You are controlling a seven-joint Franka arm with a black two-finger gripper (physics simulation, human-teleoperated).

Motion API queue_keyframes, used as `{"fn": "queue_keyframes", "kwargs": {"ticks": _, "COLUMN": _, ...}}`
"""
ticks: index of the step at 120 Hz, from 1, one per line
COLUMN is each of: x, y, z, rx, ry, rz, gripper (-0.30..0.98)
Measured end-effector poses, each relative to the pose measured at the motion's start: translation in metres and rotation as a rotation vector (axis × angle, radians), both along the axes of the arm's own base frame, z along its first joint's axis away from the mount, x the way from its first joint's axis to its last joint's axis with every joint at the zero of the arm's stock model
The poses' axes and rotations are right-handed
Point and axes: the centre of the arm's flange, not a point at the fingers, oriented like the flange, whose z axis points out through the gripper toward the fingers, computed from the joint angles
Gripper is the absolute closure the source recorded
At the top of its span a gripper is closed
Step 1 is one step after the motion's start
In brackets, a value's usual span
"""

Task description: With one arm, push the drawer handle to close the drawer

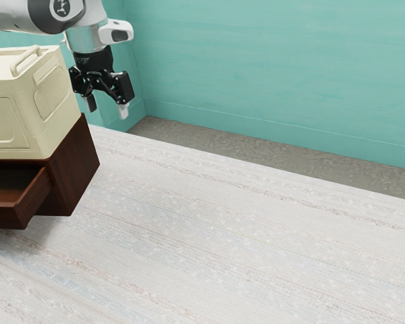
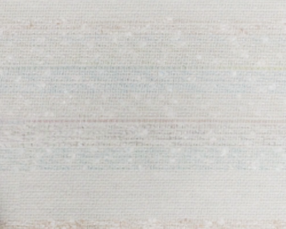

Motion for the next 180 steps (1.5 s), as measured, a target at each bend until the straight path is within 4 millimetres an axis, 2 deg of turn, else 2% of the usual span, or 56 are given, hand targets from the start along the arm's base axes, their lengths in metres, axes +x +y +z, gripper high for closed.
{"fn": "queue_keyframes", "kwargs": {"ticks": 1, "x": 0.0, "y": 0.0, "z": 0.0, "rx": 0.0, "ry": 0.0, "rz": 0.0, "gripper": 0.0}}
{"fn": "queue_keyframes", "kwargs": {"ticks": 7, "x": -0.012, "y": 0.0, "z": 0.03, "rx": 0.009, "ry": -0.015, "rz": -0.053, "gripper": 0.0}}
{"fn": "queue_keyframes", "kwargs": {"ticks": 15, "x": -0.02, "y": 0.001, "z": 0.039, "rx": 0.017, "ry": 0.012, "rz": -0.116, "gripper": 0.0}}
{"fn": "queue_keyframes", "kwargs": {"ticks": 61, "x": -0.035, "y": -0.004, "z": 0.035, "rx": -0.005, "ry": 0.124, "rz": -0.406, "gripper": 0.0}}
{"fn": "queue_keyframes", "kwargs": {"ticks": 121, "x": -0.036, "y": -0.001, "z": 0.033, "rx": -0.027, "ry": 0.143, "rz": -0.582, "gripper": 0.0}}
{"fn": "queue_keyframes", "kwargs": {"ticks": 123, "x": -0.039, "y": -0.001, "z": 0.052, "rx": -0.013, "ry": 0.109, "rz": -0.583, "gripper": 0.0}}
{"fn": "queue_keyframes", "kwargs": {"ticks": 126, "x": -0.051, "y": 0.0, "z": 0.099, "rx": 0.032, "ry": 0.023, "rz": -0.574, "gripper": 0.0}}
{"fn": "queue_keyframes", "kwargs": {"ticks": 131, "x": -0.086, "y": 0.014, "z": 0.162, "rx": 0.104, "ry": -0.076, "rz": -0.52, "gripper": 0.0}}
{"fn": "queue_keyframes", "kwargs": {"ticks": 134, "x": -0.11, "y": 0.043, "z": 0.186, "rx": 0.133, "ry": -0.105, "rz": -0.441, "gripper": 0.0}}
{"fn": "queue_keyframes", "kwargs": {"ticks": 138, "x": -0.138, "y": 0.093, "z": 0.199, "rx": 0.145, "ry": -0.102, "rz": -0.312, "gripper": 0.0}}
{"fn": "queue_keyframes", "kwargs": {"ticks": 141, "x": -0.155, "y": 0.126, "z": 0.194, "rx": 0.147, "ry": -0.066, "rz": -0.222, "gripper": 0.0}}
{"fn": "queue_keyframes", "kwargs": {"ticks": 146, "x": -0.178, "y": 0.164, "z": 0.179, "rx": 0.138, "ry": 0.002, "rz": -0.111, "gripper": 0.0}}
{"fn": "queue_keyframes", "kwargs": {"ticks": 152, "x": -0.205, "y": 0.217, "z": 0.134, "rx": 0.088, "ry": 0.11, "rz": 0.035, "gripper": 0.0}}
{"fn": "queue_keyframes", "kwargs": {"ticks": 158, "x": -0.234, "y": 0.259, "z": 0.074, "rx": -0.008, "ry": 0.186, "rz": 0.142, "gripper": 0.07}}
{"fn": "queue_keyframes", "kwargs": {"ticks": 162, "x": -0.245, "y": 0.271, "z": 0.043, "rx": -0.048, "ry": 0.214, "rz": 0.175, "gripper": 0.14}}
{"fn": "queue_keyframes", "kwargs": {"ticks": 170, "x": -0.247, "y": 0.273, "z": -0.012, "rx": -0.077, "ry": 0.281, "rz": 0.182, "gripper": 0.3}}
{"fn": "queue_keyframes", "kwargs": {"ticks": 180, "x": -0.273, "y": 0.302, "z": -0.069, "rx": -0.107, "ry": 0.316, "rz": 0.257, "gripper": 0.45}}
